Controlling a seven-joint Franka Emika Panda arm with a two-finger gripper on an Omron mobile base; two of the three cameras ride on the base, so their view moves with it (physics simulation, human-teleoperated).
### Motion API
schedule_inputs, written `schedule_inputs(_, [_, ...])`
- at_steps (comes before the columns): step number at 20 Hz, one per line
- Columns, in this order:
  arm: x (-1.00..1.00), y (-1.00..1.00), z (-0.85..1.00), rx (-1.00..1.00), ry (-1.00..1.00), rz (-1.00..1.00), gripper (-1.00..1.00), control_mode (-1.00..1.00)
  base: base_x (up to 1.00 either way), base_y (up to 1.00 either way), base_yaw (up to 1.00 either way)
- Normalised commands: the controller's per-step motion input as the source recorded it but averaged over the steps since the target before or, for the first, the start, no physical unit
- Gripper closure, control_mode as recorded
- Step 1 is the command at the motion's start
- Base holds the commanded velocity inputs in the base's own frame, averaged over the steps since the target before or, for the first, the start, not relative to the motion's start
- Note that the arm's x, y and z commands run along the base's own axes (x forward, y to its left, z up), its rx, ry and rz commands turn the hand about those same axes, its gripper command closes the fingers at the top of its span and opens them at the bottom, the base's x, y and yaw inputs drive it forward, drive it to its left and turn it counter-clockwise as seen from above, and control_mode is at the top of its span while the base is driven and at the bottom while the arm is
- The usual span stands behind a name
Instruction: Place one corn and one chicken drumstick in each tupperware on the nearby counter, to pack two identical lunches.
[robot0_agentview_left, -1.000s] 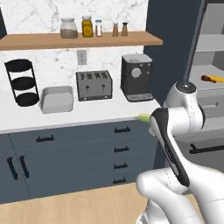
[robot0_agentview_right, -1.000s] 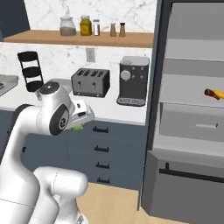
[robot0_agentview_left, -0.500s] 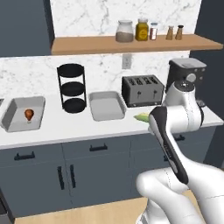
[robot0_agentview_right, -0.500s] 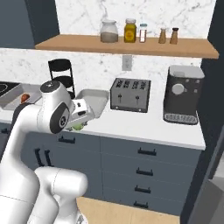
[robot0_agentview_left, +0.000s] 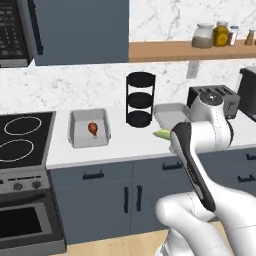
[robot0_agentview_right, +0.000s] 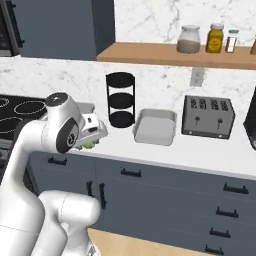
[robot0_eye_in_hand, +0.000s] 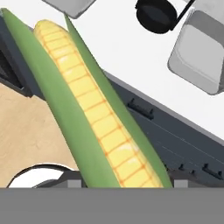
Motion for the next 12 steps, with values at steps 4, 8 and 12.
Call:
schedule_inputs(4, [0.00, 0.00, 0.00, 0.00, 0.00, 0.00, 1.00, 1.00, 0.67, 1.00, -0.09])
schedule_inputs(8, [0.00, 0.00, 0.00, 0.00, 0.00, 0.00, 1.00, 1.00, 0.88, 0.95, -0.12])
schedule_inputs(12, [0.00, 0.00, 0.00, 0.00, 0.00, 0.00, 1.00, 1.00, 1.00, 0.26, -0.02])
